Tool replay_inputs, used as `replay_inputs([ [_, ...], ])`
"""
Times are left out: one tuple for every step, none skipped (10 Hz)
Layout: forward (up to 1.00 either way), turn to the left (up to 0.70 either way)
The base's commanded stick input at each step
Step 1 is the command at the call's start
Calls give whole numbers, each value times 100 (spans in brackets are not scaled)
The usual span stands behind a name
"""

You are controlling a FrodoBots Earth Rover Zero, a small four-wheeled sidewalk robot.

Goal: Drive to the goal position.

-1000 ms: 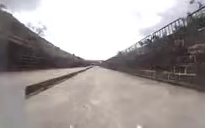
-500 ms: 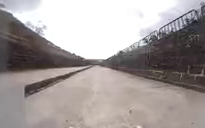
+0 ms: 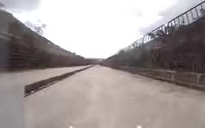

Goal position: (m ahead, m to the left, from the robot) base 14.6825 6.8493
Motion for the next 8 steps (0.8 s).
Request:
replay_inputs([
  [100, 0],
  [100, 0],
  [100, 0],
  [100, 0],
  [100, 0],
  [100, 0],
  [100, 0],
  [100, 0],
])
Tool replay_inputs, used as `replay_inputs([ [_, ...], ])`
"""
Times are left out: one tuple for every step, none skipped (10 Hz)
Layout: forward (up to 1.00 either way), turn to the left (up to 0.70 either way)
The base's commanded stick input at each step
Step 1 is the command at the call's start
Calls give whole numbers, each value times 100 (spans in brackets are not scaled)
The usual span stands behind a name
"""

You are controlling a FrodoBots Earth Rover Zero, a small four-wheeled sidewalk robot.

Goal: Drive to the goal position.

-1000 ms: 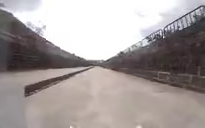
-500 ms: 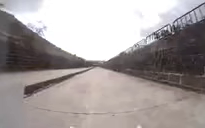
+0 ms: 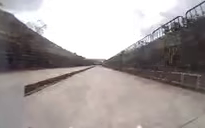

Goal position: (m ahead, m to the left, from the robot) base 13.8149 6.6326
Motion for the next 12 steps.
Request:
replay_inputs([
  [100, 0],
  [100, 0],
  [100, 0],
  [100, 0],
  [100, 0],
  [100, 0],
  [100, 0],
  [100, 0],
  [100, 0],
  [100, 0],
  [100, 0],
  [100, 0],
])
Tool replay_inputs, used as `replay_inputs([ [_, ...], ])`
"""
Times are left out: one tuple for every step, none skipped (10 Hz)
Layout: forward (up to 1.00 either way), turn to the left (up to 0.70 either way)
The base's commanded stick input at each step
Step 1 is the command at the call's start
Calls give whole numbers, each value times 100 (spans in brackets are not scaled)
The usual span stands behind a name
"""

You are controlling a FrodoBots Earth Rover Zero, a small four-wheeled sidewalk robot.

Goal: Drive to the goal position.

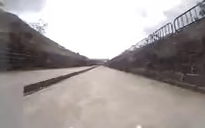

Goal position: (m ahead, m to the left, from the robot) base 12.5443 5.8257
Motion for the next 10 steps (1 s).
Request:
replay_inputs([
  [100, 0],
  [100, 0],
  [100, 0],
  [100, 0],
  [100, 0],
  [100, 0],
  [100, 0],
  [100, 0],
  [100, 0],
  [100, 0],
])
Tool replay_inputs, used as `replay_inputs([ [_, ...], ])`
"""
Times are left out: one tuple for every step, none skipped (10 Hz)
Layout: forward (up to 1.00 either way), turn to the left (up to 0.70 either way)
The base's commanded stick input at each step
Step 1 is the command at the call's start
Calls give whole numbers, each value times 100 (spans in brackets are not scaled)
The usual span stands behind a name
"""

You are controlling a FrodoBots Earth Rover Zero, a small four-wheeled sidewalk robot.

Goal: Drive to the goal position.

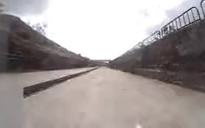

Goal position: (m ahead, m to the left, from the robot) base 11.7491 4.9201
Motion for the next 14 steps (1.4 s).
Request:
replay_inputs([
  [100, 0],
  [100, 0],
  [100, 0],
  [100, 0],
  [100, 0],
  [100, 0],
  [100, 0],
  [100, 0],
  [100, 0],
  [100, 0],
  [100, 0],
  [100, 0],
  [100, 0],
  [100, 0],
])
